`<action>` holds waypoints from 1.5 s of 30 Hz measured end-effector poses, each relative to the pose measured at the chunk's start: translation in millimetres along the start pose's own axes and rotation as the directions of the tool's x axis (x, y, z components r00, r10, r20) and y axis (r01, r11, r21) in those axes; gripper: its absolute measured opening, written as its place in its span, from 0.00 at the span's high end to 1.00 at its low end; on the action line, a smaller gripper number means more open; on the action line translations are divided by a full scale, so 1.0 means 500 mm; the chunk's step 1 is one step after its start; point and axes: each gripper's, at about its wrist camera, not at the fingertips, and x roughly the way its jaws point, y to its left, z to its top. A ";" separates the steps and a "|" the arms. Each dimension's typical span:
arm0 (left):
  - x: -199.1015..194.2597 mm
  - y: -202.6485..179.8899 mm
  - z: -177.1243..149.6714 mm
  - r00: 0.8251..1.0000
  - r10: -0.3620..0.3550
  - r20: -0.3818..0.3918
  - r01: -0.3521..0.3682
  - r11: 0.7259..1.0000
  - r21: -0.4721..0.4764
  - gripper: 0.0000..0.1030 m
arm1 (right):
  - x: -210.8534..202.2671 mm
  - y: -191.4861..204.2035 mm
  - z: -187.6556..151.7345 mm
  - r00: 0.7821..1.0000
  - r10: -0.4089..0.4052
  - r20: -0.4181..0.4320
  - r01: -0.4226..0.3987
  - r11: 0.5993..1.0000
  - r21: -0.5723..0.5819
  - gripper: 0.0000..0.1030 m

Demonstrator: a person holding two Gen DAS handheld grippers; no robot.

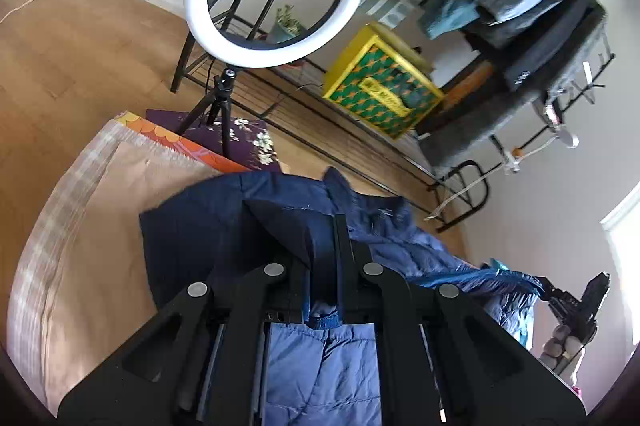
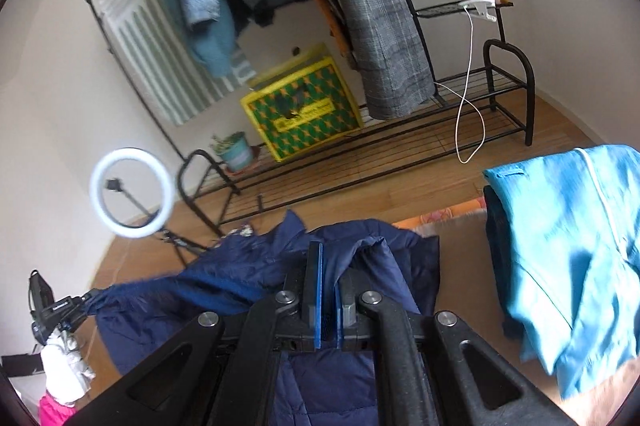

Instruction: Fold large clothes

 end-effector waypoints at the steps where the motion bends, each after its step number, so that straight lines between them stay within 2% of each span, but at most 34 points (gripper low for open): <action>1: 0.016 0.002 0.003 1.000 0.008 -0.002 -0.008 1.000 0.003 0.94 | 0.027 -0.003 0.005 1.000 -0.011 -0.007 0.011 1.000 -0.001 0.98; 6: 0.143 0.029 0.020 0.996 0.085 -0.039 -0.083 0.996 0.044 0.94 | 0.178 -0.012 0.006 0.994 -0.094 -0.062 0.092 0.995 -0.045 0.98; 13: 0.263 0.075 0.008 0.986 0.142 -0.083 -0.136 0.988 0.074 0.94 | 0.303 -0.018 -0.012 0.973 -0.206 -0.102 0.193 0.973 -0.123 0.98; 24: 0.305 0.088 -0.006 0.981 0.168 -0.100 -0.156 0.980 0.125 0.93 | 0.365 0.016 -0.033 0.934 -0.345 -0.096 0.309 0.912 -0.269 0.98; 27: 0.298 0.084 0.000 0.982 0.159 -0.098 -0.146 0.981 0.127 0.93 | 0.367 0.019 -0.029 0.929 -0.354 -0.104 0.313 0.906 -0.284 0.91; 29: 0.294 0.083 0.006 0.982 0.154 -0.107 -0.142 0.983 0.118 0.88 | 0.363 0.017 -0.025 0.926 -0.365 -0.100 0.324 0.901 -0.289 0.81; 30: 0.293 0.083 0.008 0.982 0.152 -0.113 -0.139 0.984 0.113 0.87 | 0.359 0.015 -0.021 0.929 -0.356 -0.099 0.318 0.906 -0.278 0.74; 31: 0.289 0.083 0.011 0.983 0.141 -0.117 -0.129 0.986 0.106 0.87 | 0.352 0.009 -0.016 0.936 -0.338 -0.099 0.304 0.917 -0.258 0.71; 32: 0.286 0.082 0.014 0.984 0.137 -0.118 -0.125 0.987 0.105 0.86 | 0.348 0.005 -0.012 0.941 -0.322 -0.103 0.290 0.925 -0.244 0.60; 33: 0.284 0.082 0.016 0.983 0.136 -0.120 -0.123 0.987 0.104 0.85 | 0.341 -0.004 -0.005 0.949 -0.297 -0.109 0.269 0.938 -0.219 0.42; 34: 0.281 0.081 0.020 0.983 0.130 -0.129 -0.118 0.988 0.100 0.83 | 0.335 -0.008 -0.001 0.951 -0.290 -0.105 0.264 0.942 -0.206 0.36; 38: 0.270 0.071 0.033 0.982 0.116 -0.152 -0.100 0.989 0.108 0.73 | 0.294 -0.008 0.011 0.958 -0.279 -0.066 0.260 0.943 -0.209 0.35; 40: 0.258 0.060 0.039 0.983 0.108 -0.150 -0.089 0.988 0.127 0.68 | 0.267 0.008 0.008 0.964 -0.263 -0.037 0.248 0.941 -0.230 0.38; 42: 0.246 0.052 0.048 0.986 0.072 -0.152 -0.053 0.991 0.124 0.58 | 0.247 0.034 0.001 0.979 -0.200 -0.028 0.186 0.948 -0.258 0.45; 45: 0.226 0.042 0.065 0.989 0.095 -0.112 -0.079 0.987 0.140 0.57 | 0.248 0.091 -0.026 0.993 -0.099 -0.068 0.071 0.940 -0.334 0.46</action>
